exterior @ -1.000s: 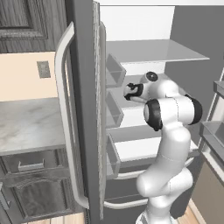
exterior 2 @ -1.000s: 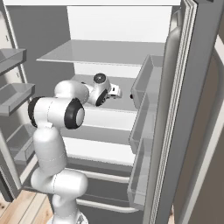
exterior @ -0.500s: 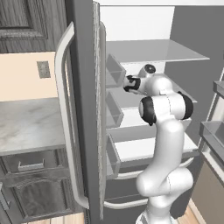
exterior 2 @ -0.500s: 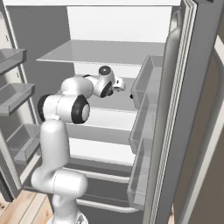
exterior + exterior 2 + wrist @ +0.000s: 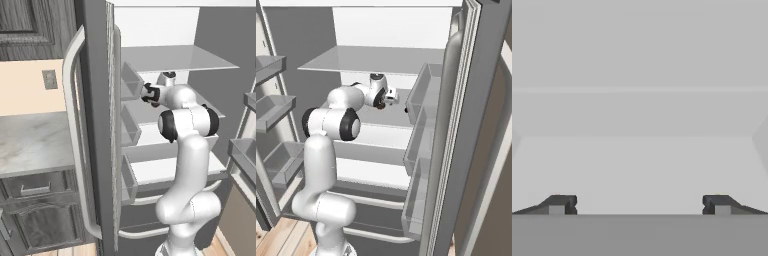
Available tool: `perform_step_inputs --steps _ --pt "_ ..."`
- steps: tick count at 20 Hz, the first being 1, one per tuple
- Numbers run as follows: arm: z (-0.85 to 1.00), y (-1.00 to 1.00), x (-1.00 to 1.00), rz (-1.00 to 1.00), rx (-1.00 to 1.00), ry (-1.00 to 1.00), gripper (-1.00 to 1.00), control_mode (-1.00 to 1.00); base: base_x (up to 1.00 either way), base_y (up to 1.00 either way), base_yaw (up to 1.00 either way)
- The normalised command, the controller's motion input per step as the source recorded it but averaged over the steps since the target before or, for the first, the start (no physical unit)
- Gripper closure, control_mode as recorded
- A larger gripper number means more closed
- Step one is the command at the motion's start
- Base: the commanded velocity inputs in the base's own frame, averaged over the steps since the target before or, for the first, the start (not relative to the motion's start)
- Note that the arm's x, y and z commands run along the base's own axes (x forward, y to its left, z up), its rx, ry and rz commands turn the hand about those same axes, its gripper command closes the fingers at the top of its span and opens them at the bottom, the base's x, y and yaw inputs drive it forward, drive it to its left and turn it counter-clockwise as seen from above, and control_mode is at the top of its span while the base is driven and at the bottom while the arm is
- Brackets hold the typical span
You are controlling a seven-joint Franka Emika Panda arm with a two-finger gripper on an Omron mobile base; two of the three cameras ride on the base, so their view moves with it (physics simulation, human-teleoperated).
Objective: Move the walnut and cherry from the second highest shelf to the top shelf to make space. Then, place the pitcher from the counter on the cleared second highest shelf.
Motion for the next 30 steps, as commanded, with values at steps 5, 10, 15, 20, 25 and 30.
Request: perform_step_inputs --steps 5,10,15,20,25,30 --pt "-0.66 0.21 -0.28 0.00 -0.03 0.04 -1.00 -1.00 0.00 0.00 0.00" --pt "-0.64 0.14 -0.16 0.00 -0.02 0.03 1.00 -1.00 0.00 0.00 0.00" --pt "-0.69 0.02 -0.01 0.00 0.00 -0.01 1.00 -1.00 0.00 0.00 0.00" --pt "-0.99 0.03 0.00 0.00 0.00 -0.21 1.00 -1.00 0.00 0.00 0.00" --pt "-0.89 0.02 -0.01 0.00 0.00 -0.30 1.00 -1.00 0.00 0.00 0.00" --pt "-0.10 0.00 -0.61 0.00 0.00 -0.21 1.00 -1.00 0.00 0.00 0.00"
